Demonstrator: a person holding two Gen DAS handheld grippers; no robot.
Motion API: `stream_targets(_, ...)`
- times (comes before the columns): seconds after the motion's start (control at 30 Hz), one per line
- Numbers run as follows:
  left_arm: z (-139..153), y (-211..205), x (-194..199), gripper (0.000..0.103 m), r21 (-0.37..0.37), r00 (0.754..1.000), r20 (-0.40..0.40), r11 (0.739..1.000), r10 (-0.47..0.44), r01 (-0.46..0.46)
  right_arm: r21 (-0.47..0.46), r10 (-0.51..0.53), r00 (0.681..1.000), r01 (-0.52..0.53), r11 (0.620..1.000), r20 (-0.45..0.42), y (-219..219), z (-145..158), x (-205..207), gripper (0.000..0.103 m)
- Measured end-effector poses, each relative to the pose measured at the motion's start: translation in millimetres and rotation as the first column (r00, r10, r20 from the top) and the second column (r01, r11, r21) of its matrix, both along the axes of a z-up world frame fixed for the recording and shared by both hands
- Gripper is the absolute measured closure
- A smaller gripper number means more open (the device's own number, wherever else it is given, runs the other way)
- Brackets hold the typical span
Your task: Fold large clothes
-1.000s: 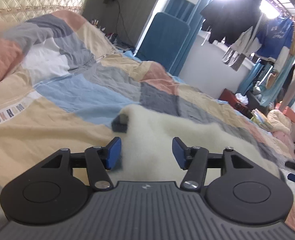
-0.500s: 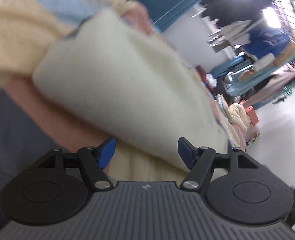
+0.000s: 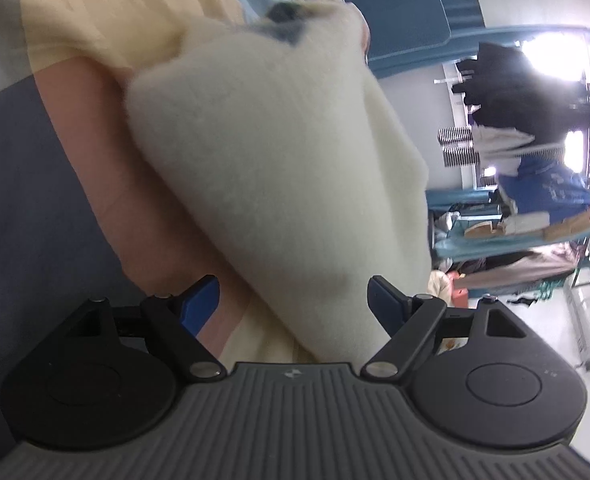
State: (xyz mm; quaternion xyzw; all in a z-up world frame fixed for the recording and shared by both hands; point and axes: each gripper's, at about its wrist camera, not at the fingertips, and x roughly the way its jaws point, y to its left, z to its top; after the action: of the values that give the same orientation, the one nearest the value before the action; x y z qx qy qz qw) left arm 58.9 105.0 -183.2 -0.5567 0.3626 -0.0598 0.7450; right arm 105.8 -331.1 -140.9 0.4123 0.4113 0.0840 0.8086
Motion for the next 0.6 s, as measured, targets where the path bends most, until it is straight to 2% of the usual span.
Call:
stream_targets(0.37,-15,10,17,0.019,-0.045,0.997,-0.026,0.997,0.069,-0.070,-0.007,0.062,0.998,-0.062,0.998,0.015,4,-4,16,0.022)
stream_targets(0.43,-14,10,20,0.019,-0.025,0.996,-0.017,0.996,0.083,-0.084,-0.004,0.069,0.997,-0.069,0.998,0.022,5,-5,18,0.017)
stream_targets(0.6,-10,7,32,0.019,0.026,0.994,-0.007,0.994,0.109,-0.108,0.054,0.066,0.997,-0.068,0.996,0.034,0,-7,19,0.016)
